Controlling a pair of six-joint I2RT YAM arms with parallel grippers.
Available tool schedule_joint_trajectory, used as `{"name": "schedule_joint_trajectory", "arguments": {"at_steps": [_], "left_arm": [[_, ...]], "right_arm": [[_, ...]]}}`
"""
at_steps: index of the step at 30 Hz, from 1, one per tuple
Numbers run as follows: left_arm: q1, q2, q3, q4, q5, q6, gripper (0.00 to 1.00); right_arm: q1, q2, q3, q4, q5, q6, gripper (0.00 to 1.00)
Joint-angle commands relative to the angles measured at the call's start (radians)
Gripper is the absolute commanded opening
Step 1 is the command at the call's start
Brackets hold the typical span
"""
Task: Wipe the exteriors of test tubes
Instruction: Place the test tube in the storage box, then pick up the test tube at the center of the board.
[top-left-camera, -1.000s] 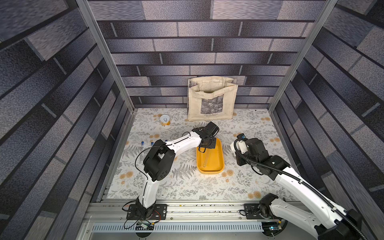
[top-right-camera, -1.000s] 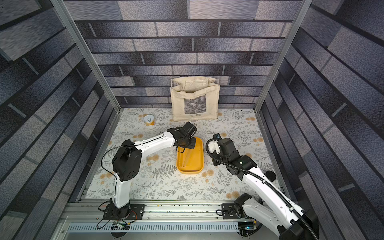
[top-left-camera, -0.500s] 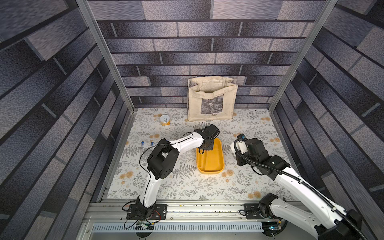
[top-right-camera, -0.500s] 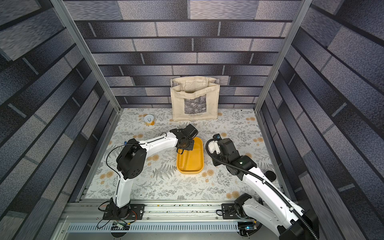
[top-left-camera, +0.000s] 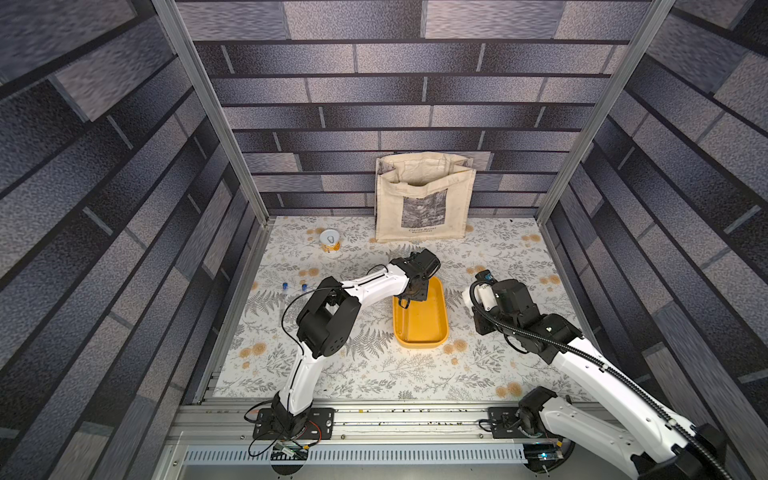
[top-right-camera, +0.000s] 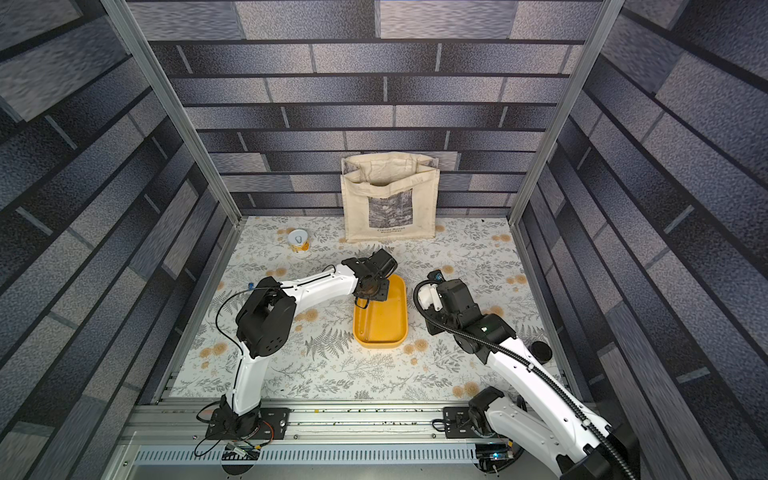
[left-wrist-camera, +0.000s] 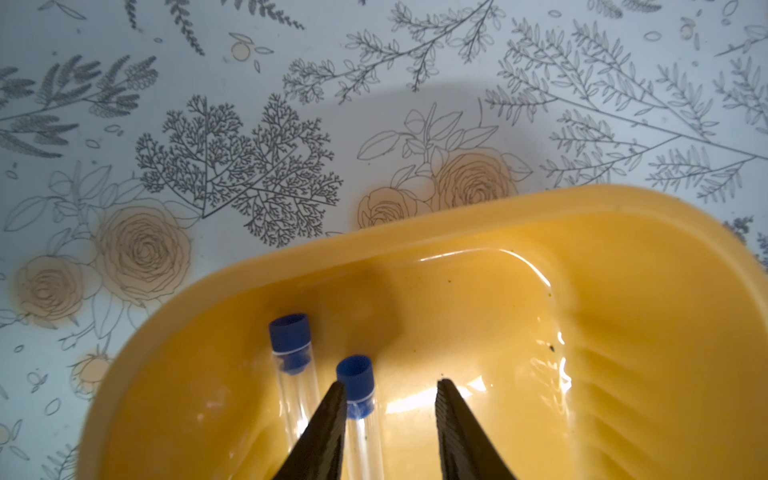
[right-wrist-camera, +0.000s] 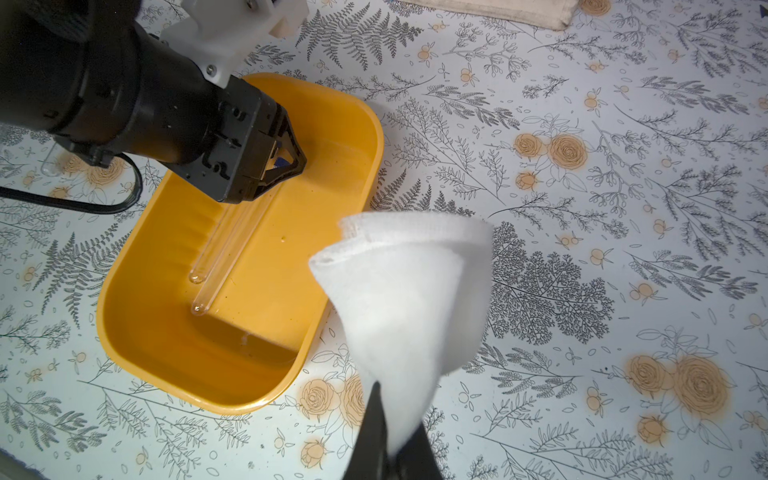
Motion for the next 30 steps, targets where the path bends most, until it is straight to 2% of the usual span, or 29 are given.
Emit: {"name": "schedule_joint_trajectory", "arguments": {"at_steps": [1,4,7,11,19,22,24,30], "left_arm": [[-0.008,-0.146,0.003,-0.025,-0.025,0.012,0.48],[-0.003,-0.214,-0.003,-0.045,-0.035,0.022,0.61],[0.018,-0.274,-0.016,-0.084,-0.046,0.03,0.79],[0.072,-0.373,-0.097,-0.104,-0.059,0.039,0.99],[0.254,-0.529,-0.266,-0.115,-0.108,0.056,1.0],[0.351,-0.528,-0.271,-0.146,-0.076,0.045,1.0],[0.397,-0.501,-0.246,-0.186,-0.102,0.033,1.0],[0.486,-0.325,-0.064,-0.367,-0.038,0.126,1.0]], "right_arm": [[-0.006,0.004,-0.002,-0.005,-0.006,0.016,0.0],[-0.007,0.013,0.004,-0.007,-0.019,0.013,0.0],[-0.007,0.016,0.005,-0.006,-0.027,0.012,0.0],[-0.006,0.024,0.011,-0.008,-0.03,0.004,0.0],[-0.008,0.042,0.018,0.011,-0.034,-0.009,0.0],[-0.007,0.053,0.016,0.029,-0.043,-0.007,0.0],[-0.007,0.059,0.014,0.039,-0.05,-0.005,0.0],[-0.008,0.072,0.006,0.059,-0.058,-0.004,0.0]]}}
